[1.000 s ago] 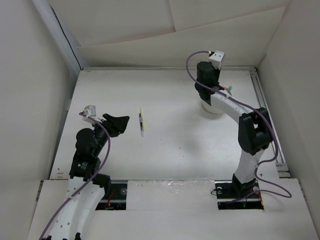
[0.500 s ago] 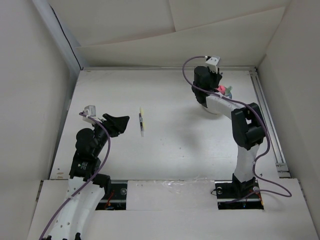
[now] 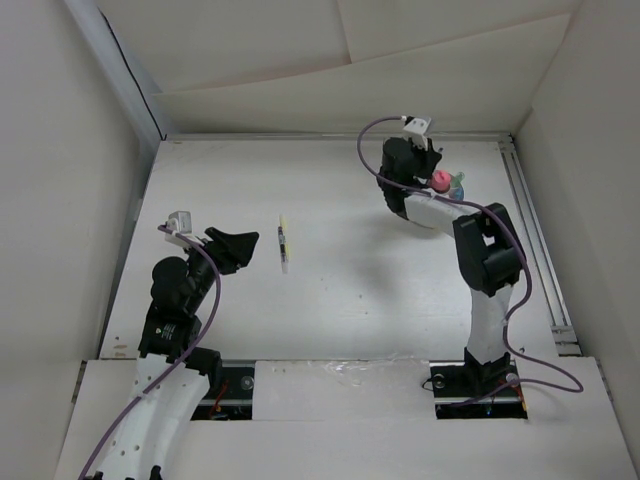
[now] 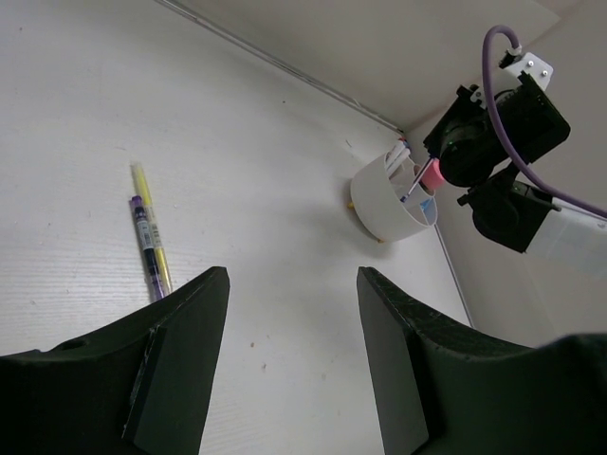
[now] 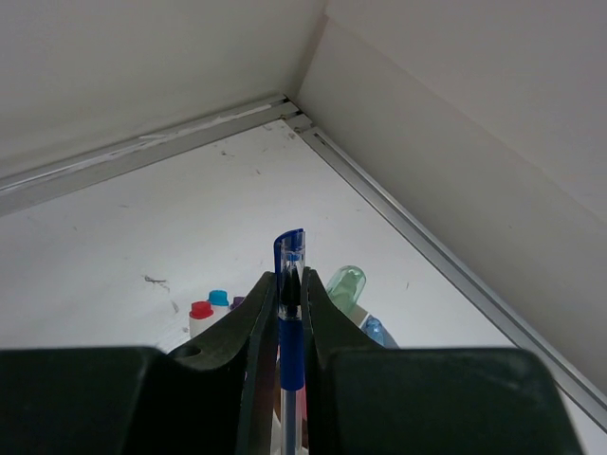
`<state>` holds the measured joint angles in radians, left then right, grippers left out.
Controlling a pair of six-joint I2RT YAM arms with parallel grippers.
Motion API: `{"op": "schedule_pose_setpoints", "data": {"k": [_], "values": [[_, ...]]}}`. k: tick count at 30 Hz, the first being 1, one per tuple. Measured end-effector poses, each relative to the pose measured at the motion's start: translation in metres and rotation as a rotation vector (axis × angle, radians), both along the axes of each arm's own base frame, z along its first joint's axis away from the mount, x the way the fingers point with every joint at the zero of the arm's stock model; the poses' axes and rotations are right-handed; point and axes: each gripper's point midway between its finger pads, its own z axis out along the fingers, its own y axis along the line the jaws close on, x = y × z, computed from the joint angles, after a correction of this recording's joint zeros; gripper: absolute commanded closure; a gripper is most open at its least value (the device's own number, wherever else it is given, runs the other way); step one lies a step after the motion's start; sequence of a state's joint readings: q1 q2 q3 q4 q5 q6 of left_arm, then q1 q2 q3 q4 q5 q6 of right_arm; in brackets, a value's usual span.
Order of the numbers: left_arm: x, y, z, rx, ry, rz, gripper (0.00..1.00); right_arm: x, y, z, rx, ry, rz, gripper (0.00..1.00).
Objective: Sort the stationery into containers
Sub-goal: Place the pen in the storage box.
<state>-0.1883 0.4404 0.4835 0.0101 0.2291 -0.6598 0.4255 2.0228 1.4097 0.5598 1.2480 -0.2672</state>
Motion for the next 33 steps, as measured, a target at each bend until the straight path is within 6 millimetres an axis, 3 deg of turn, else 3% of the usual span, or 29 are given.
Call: {"op": "schedule_pose_setpoints", "data": {"k": [10,18,21,22,26,33], "values": [[-0.002,0.000,0.003,-0.003,-0.014,0.001,0.47,-0.006,0.003,-0.001,-0.060,-0.014,-0.028,0.99],[-0.002,0.000,0.004,-0.003,-0.015,0.001,0.47,-0.011,0.009,-0.016,-0.178,0.046,-0.051,0.97],[-0.002,0.000,0.004,-0.003,-0.015,0.001,0.47,-0.014,0.013,-0.015,-0.206,0.067,-0.050,0.79],[-0.002,0.000,0.004,-0.003,-0.015,0.001,0.47,-0.015,0.014,-0.014,-0.209,0.068,-0.050,0.79],[-0.002,0.000,0.004,-0.003,-0.015,0.001,0.47,-0.019,0.020,-0.012,-0.216,0.073,-0.047,0.61],[-0.002,0.000,0.004,-0.003,-0.015,0.001,0.47,-0.024,0.033,-0.012,-0.227,0.090,-0.031,0.53]]}}
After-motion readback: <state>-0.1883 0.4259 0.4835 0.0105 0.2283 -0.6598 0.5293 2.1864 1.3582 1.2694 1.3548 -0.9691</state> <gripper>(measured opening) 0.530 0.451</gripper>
